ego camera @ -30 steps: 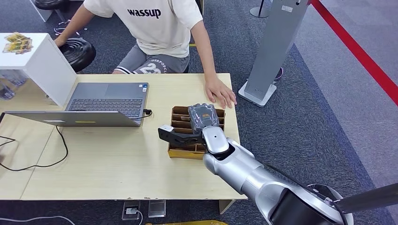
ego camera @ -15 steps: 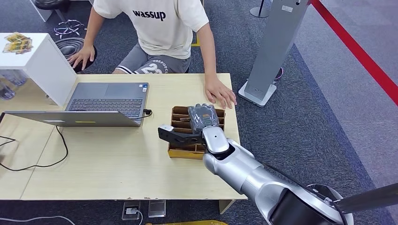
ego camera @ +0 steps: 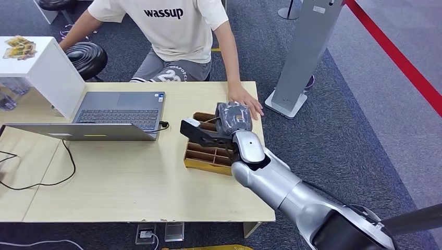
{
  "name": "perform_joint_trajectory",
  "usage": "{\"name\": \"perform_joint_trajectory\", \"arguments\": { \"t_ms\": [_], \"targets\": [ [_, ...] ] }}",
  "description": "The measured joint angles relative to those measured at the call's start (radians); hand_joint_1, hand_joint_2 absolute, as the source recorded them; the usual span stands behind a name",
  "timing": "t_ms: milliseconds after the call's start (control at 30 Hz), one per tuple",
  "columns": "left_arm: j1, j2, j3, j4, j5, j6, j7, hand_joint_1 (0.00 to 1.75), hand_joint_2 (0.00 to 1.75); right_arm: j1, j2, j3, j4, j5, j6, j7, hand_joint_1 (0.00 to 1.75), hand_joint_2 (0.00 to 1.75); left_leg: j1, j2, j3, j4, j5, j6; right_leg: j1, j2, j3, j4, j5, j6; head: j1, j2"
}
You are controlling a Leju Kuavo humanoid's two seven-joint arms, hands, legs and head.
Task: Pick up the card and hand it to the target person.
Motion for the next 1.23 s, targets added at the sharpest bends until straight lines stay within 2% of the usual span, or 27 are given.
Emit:
{"name": "perform_joint_trajectory", "arguments": {
  "t_ms": [200, 333, 567, 833, 900, 967, 1033, 1233],
  "targets": [
    [0.002, 0.001, 0.0, 0.0, 0.004, 0.0, 0.004, 0.0, 0.0, 0.047, -0.071, -0.058, -0.213, 0.05, -0.065, 0.006, 1.55, 1.75, 0.0, 0.0, 0.0, 0.0, 0.0, 0.0, 0.0, 0.0, 0.0, 0.0, 0.0, 0.0, -0.001, 0.0],
    [0.002, 0.0, 0.0, 0.0, -0.002, -0.002, 0.001, 0.0, 0.0, 0.076, -0.105, -0.092, -0.317, 0.096, -0.129, -0.047, 1.55, 1.75, 0.0, 0.0, 0.0, 0.0, 0.0, 0.0, 0.0, 0.0, 0.0, 0.0, 0.0, 0.0, -0.002, 0.0],
    [0.002, 0.0, 0.0, 0.0, -0.013, -0.008, -0.009, 0.0, 0.0, 0.098, -0.129, -0.127, -0.351, 0.1, -0.202, -0.123, 1.55, 1.75, 0.0, 0.0, 0.0, 0.0, 0.0, 0.0, 0.0, 0.0, 0.0, 0.0, 0.0, 0.0, -0.001, 0.0],
    [0.001, 0.0, 0.0, 0.0, -0.015, -0.014, -0.002, 0.0, 0.0, 0.11, -0.144, -0.159, -0.334, 0.083, -0.22, -0.138, 1.55, 1.75, 0.0, 0.0, 0.0, 0.0, 0.0, 0.0, 0.0, 0.0, 0.0, 0.0, 0.0, 0.0, -0.001, 0.0],
    [0.001, 0.0, 0.0, 0.0, -0.015, -0.019, -0.001, 0.0, 0.0, 0.113, -0.146, -0.163, -0.327, 0.082, -0.22, -0.138, 0.88, 1.75, 0.0, 0.0, 0.0, 0.0, 0.0, 0.0, 0.0, 0.0, 0.0, 0.0, 0.0, 0.0, -0.001, 0.0],
    [0.001, 0.0, 0.0, 0.0, -0.017, -0.027, 0.0, 0.0, 0.0, 0.116, -0.148, -0.167, -0.32, 0.08, -0.22, -0.138, 0.11, 1.75, 0.0, 0.0, 0.0, 0.0, 0.0, 0.0, 0.0, 0.0, 0.0, 0.0, 0.0, 0.0, -0.001, 0.0],
    [0.001, 0.0, 0.0, 0.0, -0.02, -0.034, -0.001, 0.0, 0.0, 0.119, -0.149, -0.173, -0.313, 0.076, -0.221, -0.143, 0.01, 1.75, 0.0, 0.0, 0.0, 0.0, 0.0, 0.0, 0.0, 0.0, 0.0, 0.0, 0.0, 0.0, -0.001, 0.0],
    [0.001, 0.0, 0.0, 0.0, -0.017, -0.043, -0.017, 0.0, 0.0, 0.142, -0.15, -0.195, -0.31, -0.059, -0.231, -0.245, 0.0, 1.75, 0.0, 0.0, 0.0, 0.0, 0.0, 0.0, 0.0, 0.0, 0.0, 0.0, 0.0, 0.0, -0.001, 0.0]
  ]
}}
